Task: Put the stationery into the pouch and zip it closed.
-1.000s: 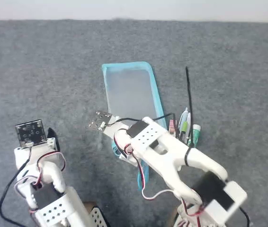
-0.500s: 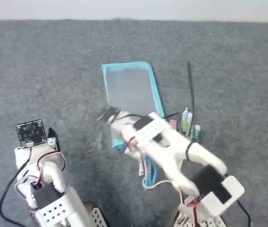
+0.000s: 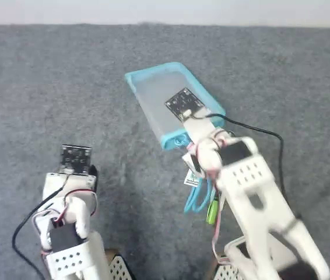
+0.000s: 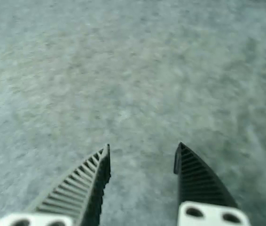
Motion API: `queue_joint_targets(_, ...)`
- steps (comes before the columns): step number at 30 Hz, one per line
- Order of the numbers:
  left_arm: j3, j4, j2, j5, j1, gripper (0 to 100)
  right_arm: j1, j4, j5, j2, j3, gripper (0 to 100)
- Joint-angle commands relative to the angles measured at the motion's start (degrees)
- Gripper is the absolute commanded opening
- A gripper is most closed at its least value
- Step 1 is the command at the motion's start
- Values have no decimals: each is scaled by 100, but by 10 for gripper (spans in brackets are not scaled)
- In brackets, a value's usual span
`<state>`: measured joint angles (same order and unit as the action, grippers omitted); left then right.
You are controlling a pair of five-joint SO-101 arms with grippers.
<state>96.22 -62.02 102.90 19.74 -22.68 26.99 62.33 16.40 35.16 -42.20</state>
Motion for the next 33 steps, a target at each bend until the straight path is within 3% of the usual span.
queue_joint_targets(1,-884,-501,53,149,457,213,295,92,-62,1015,-88,6)
queue_joint_targets(7,-1930,-677,-299,255,1099,241,593,92,-9,1174,-193,6)
queue_joint_targets(13,-3152,-158,-2857,-220,1196,283,945,163,185,1262,-193,6)
queue_joint_targets(19,-4321,9,-4967,-914,2277,284,848,189,176,1244,-202,6)
queue_joint_targets(23,-4101,352,-4976,-1310,2840,284,637,136,-35,1297,-387,6)
queue_joint_targets(28,-3371,1169,-4607,-1512,2804,283,593,-629,-185,1578,-1073,6)
queue_joint_targets(33,-3275,1134,-4404,-1723,2593,285,558,-769,-413,2229,-1389,6)
